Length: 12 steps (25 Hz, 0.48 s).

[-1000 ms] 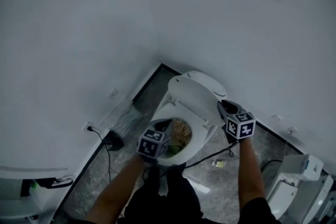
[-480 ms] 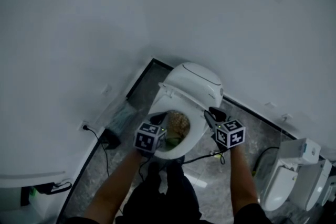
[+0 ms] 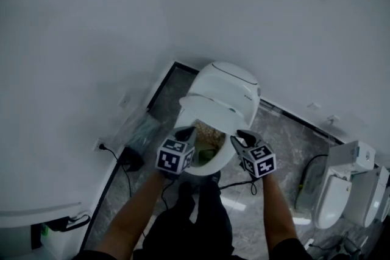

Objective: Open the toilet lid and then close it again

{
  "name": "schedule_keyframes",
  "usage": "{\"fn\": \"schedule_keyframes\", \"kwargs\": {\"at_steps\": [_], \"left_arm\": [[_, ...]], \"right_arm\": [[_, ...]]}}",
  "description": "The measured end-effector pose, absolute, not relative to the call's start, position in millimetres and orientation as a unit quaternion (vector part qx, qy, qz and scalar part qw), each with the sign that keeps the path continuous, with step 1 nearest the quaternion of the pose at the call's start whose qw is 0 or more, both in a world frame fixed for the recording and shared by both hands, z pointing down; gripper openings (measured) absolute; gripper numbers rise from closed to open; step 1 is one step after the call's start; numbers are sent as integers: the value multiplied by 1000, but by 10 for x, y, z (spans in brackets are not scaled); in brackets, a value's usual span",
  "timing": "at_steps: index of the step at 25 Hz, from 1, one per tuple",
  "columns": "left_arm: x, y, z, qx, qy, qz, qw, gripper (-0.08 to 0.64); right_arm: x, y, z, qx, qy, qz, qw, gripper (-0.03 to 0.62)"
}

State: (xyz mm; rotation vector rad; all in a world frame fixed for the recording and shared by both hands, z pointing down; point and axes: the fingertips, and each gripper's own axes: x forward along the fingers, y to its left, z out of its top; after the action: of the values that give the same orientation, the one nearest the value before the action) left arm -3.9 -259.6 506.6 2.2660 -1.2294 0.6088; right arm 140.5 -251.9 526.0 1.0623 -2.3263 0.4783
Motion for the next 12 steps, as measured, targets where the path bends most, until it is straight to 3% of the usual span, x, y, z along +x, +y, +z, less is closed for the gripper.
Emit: {"fn": "schedule_keyframes", "kwargs": {"at_steps": [12], "left_arm": [[-154,-2585,5037,841,-437,218,231,5]], "right_arm": [[1206,-2122,5517,400,-850,152,306,117]]}}
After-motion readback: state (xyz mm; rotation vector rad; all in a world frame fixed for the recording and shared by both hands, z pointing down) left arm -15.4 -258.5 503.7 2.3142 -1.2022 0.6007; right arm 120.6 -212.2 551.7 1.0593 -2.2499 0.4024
